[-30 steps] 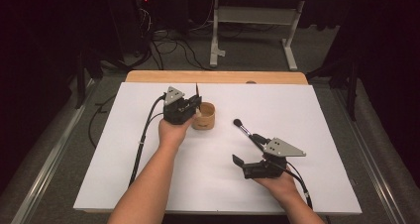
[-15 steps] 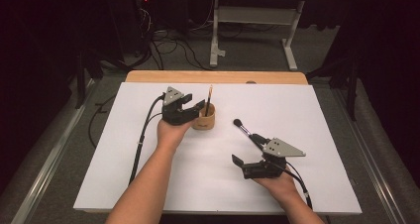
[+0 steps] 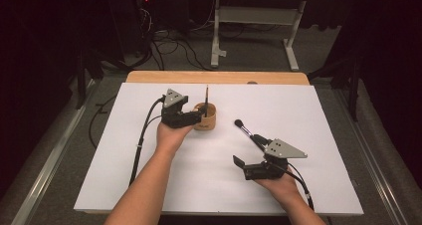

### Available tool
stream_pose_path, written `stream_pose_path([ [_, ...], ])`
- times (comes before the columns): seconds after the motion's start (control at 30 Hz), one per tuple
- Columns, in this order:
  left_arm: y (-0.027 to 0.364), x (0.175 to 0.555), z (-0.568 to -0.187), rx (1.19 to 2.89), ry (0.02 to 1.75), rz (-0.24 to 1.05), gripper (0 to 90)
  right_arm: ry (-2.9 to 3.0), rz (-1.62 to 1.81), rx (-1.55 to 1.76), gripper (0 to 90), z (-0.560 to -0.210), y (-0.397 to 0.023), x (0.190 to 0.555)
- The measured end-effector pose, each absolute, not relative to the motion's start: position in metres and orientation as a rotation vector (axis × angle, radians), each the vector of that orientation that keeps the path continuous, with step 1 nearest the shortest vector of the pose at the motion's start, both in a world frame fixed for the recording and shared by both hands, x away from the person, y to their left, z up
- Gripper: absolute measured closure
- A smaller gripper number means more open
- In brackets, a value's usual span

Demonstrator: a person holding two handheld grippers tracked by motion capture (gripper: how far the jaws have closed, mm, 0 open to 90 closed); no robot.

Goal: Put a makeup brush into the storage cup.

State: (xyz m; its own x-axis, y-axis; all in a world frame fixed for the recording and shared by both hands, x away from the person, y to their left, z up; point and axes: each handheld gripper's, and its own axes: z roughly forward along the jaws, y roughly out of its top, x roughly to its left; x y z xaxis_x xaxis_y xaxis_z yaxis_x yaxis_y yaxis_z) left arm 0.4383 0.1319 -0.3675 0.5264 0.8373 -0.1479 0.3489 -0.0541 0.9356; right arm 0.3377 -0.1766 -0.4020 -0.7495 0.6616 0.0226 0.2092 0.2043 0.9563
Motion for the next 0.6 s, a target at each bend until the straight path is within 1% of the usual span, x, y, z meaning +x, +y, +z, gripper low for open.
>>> stream_pose_path([
  [0.1, 0.134, 0.436, -0.367, 1.629, 1.031, 0.511, 16.5, 2.092, 1.562, 0.809, 1.1, -0.402, -0.177, 0.337],
  [0.2, 0.135, 0.431, -0.367, 1.637, 1.022, 0.518, 15.2, 2.091, 1.561, 0.803, 1.1, -0.402, -0.177, 0.338],
  [0.47, 0.139, 0.422, -0.369, 1.637, 1.030, 0.516, 7.7, 2.089, 1.558, 0.805, 1.1, -0.401, -0.177, 0.337],
  [0.6, 0.142, 0.418, -0.370, 1.649, 1.033, 0.518, 6.1, 2.088, 1.559, 0.808, 1.1, -0.402, -0.177, 0.337],
])
